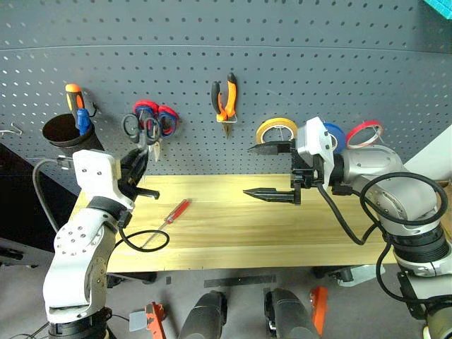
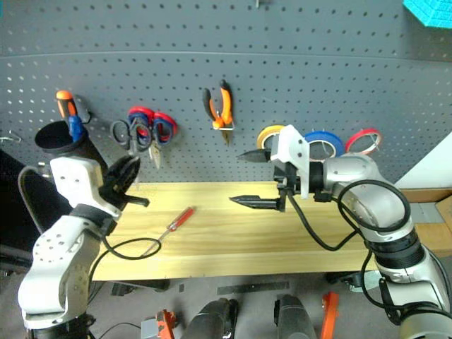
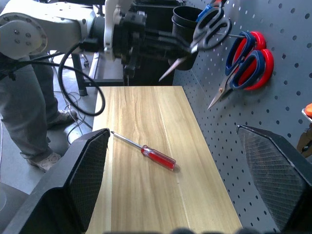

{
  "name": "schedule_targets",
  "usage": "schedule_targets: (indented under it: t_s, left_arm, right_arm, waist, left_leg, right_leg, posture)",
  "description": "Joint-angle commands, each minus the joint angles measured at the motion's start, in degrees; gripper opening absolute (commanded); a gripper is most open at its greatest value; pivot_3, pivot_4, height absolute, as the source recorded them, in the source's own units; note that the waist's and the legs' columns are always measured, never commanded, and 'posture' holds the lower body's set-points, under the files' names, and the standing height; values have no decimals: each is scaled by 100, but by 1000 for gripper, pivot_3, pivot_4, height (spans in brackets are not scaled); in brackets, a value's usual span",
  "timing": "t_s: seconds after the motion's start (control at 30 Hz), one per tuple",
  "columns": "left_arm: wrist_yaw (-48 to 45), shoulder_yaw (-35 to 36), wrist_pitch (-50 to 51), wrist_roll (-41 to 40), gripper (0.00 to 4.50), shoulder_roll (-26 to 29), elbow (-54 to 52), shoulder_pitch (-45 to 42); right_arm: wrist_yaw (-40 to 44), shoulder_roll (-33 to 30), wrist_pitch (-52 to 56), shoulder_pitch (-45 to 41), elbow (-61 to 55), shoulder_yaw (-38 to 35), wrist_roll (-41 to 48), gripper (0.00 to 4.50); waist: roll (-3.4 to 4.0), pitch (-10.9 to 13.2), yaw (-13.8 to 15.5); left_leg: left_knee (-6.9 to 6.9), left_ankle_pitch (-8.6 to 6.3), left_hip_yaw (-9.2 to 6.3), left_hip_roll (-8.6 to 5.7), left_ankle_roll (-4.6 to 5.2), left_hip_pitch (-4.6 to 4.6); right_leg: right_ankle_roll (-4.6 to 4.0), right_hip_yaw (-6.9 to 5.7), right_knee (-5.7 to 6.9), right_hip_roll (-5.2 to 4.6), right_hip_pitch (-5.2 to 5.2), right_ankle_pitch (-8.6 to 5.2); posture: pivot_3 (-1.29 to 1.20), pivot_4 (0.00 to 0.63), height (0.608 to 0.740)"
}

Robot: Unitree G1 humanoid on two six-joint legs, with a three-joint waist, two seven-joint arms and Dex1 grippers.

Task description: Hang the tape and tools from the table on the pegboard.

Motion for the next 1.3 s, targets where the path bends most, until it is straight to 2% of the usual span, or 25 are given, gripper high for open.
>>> schedule_targets:
  t_s: [0.03,0.27,0.47,0.67,0.9,1.0,1.13,1.3]
  left_arm:
    - [-44,37,-19,-64,126,77,-7,-56]
    - [37,210,-72,-81,126,78,383,-264]
    - [-7,79,-133,22,126,115,605,-378]
    - [61,101,-246,119,126,131,1022,-626]
    - [219,119,-423,354,2497,210,1210,-671]
    - [178,-28,-184,460,3444,264,1211,-352]
    - [-80,-460,82,792,3444,600,1518,99]
    - [-652,-1072,637,974,3444,1159,2341,-125]
  right_arm:
    - [1,8,-49,-90,-165,-124,48,4500]
    - [-30,11,-39,-77,-183,-125,33,4500]
    - [-87,47,-58,-70,-166,-110,-1,4500]
    - [-466,349,-64,-169,-95,-247,-19,4500]
    - [-536,318,-53,-20,-284,-183,-60,4500]
    - [-552,269,15,44,-351,-191,-46,4500]
    - [-643,210,197,119,-390,-152,-70,4500]
    - [-1411,301,1147,251,-501,-80,-101,4500]
  waist:
    - [1,-3,-1]
    - [2,-26,-2]
    - [4,-28,-11]
    - [3,-31,-19]
    - [4,-32,-28]
    - [6,-33,-35]
    - [17,-47,-97]
    - [17,-47,-113]
  left_leg:
    - [1,0,0,0,-1,0]
    - [2,1,0,0,-2,1]
    - [3,1,1,1,-2,1]
    - [4,2,0,1,-3,2]
    - [4,2,1,1,-3,2]
    - [4,2,1,1,-3,2]
    - [0,2,4,0,-3,4]
    - [3,6,-5,0,-7,6]
  right_leg:
    - [-1,0,1,0,0,1]
    - [-2,0,3,0,0,2]
    - [-1,-1,3,-1,0,2]
    - [-2,-2,6,0,0,2]
    - [-1,-2,5,-2,-1,4]
    - [0,-1,6,-2,-1,4]
    - [-1,2,6,-3,-1,4]
    - [-4,1,21,-2,-1,5]
  posture:
    - [-70,153,740]
    - [-77,155,740]
    - [-81,155,740]
    - [-95,161,740]
    - [-106,167,740]
    - [-108,170,740]
    - [-114,176,740]
    - [-118,187,740]
